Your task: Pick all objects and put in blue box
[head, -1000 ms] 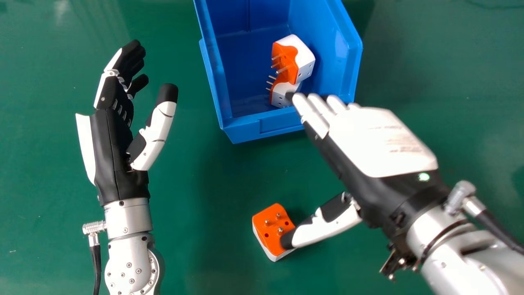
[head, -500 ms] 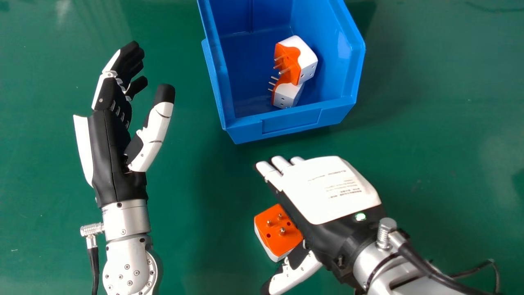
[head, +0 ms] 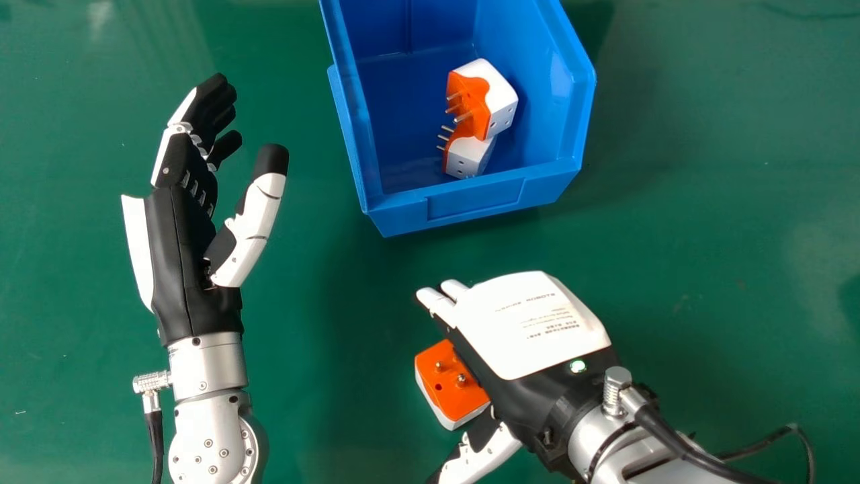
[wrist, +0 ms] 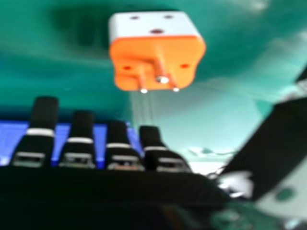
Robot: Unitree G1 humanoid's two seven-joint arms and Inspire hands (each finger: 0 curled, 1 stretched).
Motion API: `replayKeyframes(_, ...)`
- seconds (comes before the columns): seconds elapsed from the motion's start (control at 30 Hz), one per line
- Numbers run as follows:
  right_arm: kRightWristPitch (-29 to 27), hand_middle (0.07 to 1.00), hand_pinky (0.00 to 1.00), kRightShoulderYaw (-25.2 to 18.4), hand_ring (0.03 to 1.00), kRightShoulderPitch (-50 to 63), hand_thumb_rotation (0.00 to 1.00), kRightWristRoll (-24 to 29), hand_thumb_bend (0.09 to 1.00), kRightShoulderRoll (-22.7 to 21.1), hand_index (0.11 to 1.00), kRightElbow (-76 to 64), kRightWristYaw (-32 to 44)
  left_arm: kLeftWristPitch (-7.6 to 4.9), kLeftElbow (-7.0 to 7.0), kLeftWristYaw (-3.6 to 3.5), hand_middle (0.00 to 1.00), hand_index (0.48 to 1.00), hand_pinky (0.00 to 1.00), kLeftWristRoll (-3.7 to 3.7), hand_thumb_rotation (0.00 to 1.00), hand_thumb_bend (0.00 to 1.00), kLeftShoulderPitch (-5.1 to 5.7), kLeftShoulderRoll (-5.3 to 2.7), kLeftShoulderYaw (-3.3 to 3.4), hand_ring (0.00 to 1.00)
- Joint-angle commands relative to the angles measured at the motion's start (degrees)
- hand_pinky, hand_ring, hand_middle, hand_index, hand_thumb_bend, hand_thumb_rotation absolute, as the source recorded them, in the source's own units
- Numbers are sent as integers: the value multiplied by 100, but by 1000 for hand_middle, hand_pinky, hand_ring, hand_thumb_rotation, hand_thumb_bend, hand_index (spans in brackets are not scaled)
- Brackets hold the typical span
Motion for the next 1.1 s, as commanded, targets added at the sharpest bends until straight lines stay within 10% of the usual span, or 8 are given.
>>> replayKeyframes(0.0, 134, 906, 678, 210, 853, 42, 434, -197, 857, 479, 862, 55, -140, -110, -61, -14, 840, 806, 824, 6, 490, 666, 16, -4, 8, 851)
replayKeyframes(0.27, 335, 859, 576, 201, 790, 7, 319, 220, 843, 530, 753, 475, -1002, -93, -76, -3, 840, 806, 826, 28, 488, 666, -18, 6, 14, 853)
replayKeyframes(0.53, 379, 621, 375, 234, 549, -212, 144, 326, 655, 499, 606, 858, -1149, -64, -139, -14, 840, 806, 825, 5, 490, 666, -26, 9, 17, 852)
replayKeyframes(1.07, 539, 525, 292, 479, 460, -514, 47, 350, 570, 494, 532, 1279, -1042, 52, -318, -17, 842, 808, 822, 48, 490, 657, 32, 6, -10, 852)
